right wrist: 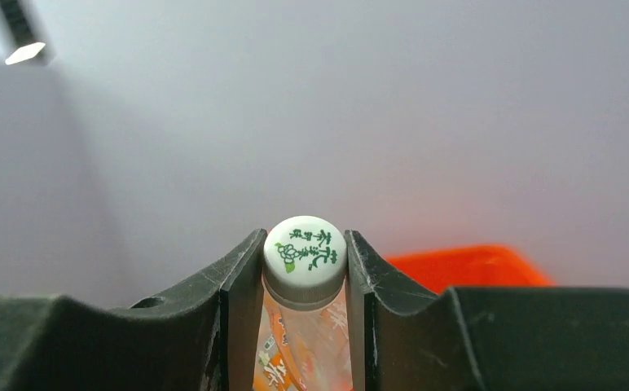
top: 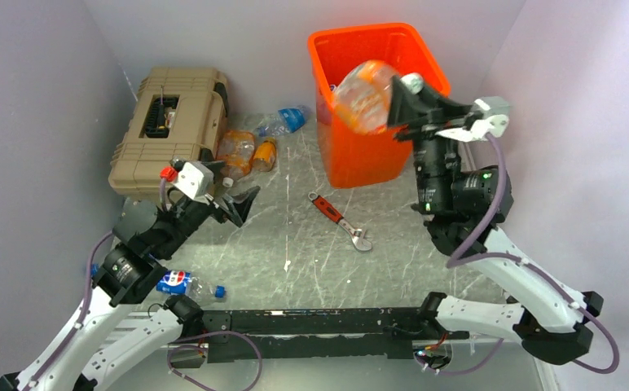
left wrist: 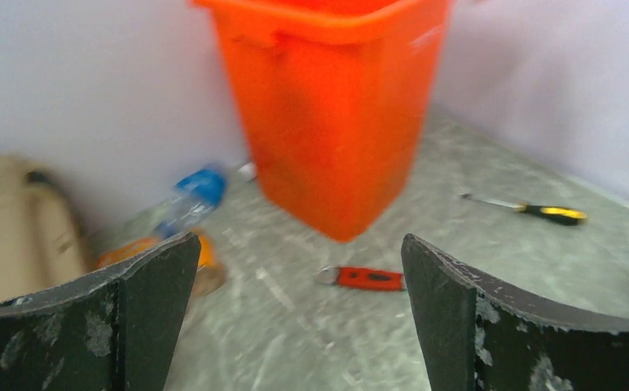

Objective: Put the plastic bottles in the bin
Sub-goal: Place the plastic bottle in the trash bin.

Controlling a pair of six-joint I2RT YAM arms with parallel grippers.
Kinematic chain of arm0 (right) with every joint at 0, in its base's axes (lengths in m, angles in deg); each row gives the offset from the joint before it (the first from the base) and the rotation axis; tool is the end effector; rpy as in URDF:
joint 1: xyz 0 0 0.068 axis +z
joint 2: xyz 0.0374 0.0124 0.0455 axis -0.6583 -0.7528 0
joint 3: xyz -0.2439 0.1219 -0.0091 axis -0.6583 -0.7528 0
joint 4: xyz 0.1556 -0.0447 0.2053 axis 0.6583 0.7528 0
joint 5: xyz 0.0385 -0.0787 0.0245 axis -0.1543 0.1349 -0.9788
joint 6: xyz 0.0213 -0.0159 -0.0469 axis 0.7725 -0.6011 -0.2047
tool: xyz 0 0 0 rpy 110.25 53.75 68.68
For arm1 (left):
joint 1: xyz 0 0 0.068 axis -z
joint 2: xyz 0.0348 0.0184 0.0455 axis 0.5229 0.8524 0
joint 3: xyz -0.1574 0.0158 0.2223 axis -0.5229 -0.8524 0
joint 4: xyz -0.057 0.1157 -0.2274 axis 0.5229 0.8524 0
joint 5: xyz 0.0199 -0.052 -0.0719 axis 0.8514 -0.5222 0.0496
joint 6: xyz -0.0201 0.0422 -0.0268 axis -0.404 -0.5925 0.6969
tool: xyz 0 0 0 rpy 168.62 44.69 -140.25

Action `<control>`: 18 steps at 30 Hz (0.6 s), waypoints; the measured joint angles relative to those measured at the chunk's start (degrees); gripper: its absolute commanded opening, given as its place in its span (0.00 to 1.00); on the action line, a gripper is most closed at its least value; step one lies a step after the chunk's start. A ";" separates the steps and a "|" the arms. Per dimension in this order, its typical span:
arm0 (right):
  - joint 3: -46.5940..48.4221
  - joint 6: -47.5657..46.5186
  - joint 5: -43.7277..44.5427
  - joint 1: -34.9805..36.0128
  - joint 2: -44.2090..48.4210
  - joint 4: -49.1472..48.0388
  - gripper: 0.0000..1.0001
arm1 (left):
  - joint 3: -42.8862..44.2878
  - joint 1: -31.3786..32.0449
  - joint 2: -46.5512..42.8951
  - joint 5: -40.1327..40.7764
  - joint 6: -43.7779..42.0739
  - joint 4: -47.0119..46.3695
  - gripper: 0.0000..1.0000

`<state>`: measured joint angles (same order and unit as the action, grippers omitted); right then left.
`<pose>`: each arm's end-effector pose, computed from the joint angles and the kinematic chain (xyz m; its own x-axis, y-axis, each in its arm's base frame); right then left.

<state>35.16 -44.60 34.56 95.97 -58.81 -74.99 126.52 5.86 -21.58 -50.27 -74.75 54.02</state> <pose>0.1146 0.1305 0.5303 0.4473 0.3578 -0.8197 -0.3900 0.9028 0.1813 0.0994 -0.0796 0.4165 0.0956 -0.0733 -0.9927 0.6674 0.7446 0.0092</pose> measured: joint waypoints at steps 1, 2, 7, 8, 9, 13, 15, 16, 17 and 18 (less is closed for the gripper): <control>0.13 -2.54 1.55 -1.20 -1.18 -5.42 0.00 | -1.29 0.00 -0.85 3.76 -0.90 -0.35 0.99; 0.94 -4.35 2.78 -3.13 -2.73 -9.90 0.00 | -2.99 0.00 -1.86 6.67 -1.60 -0.48 0.99; 13.88 -0.48 4.22 -17.97 -14.01 -12.04 0.00 | -14.43 0.00 -9.44 17.51 -3.96 -0.61 1.00; 16.52 1.09 4.24 -20.70 -16.74 -11.10 0.00 | -15.41 0.00 -10.47 18.36 -4.04 -0.28 0.99; 18.71 2.34 4.33 -22.88 -19.30 -10.14 0.00 | -15.93 0.00 -11.37 19.06 -4.11 -0.02 0.99; 24.13 4.57 5.38 -27.54 -28.52 -7.98 0.00 | -15.80 0.00 -12.48 20.94 -4.07 -0.59 1.00; 25.05 5.97 5.70 -29.11 -32.87 -6.25 0.00 | -15.63 0.00 -12.09 21.55 -4.02 -0.39 1.00; 25.07 6.58 5.79 -30.01 -34.88 -5.22 0.00 | -15.58 0.00 -11.91 21.62 -4.04 -0.26 0.99; 25.07 7.23 5.88 -30.93 -36.81 -3.91 0.00 | -15.58 0.00 -11.74 21.62 -4.02 -0.24 0.99; 25.07 7.74 5.97 -31.80 -38.60 -2.75 0.00 | -15.58 0.00 -11.54 21.53 -4.02 -0.15 0.99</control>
<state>60.23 -36.86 40.53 64.17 -97.41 -77.74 110.93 5.86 -33.12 -28.74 -78.77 53.87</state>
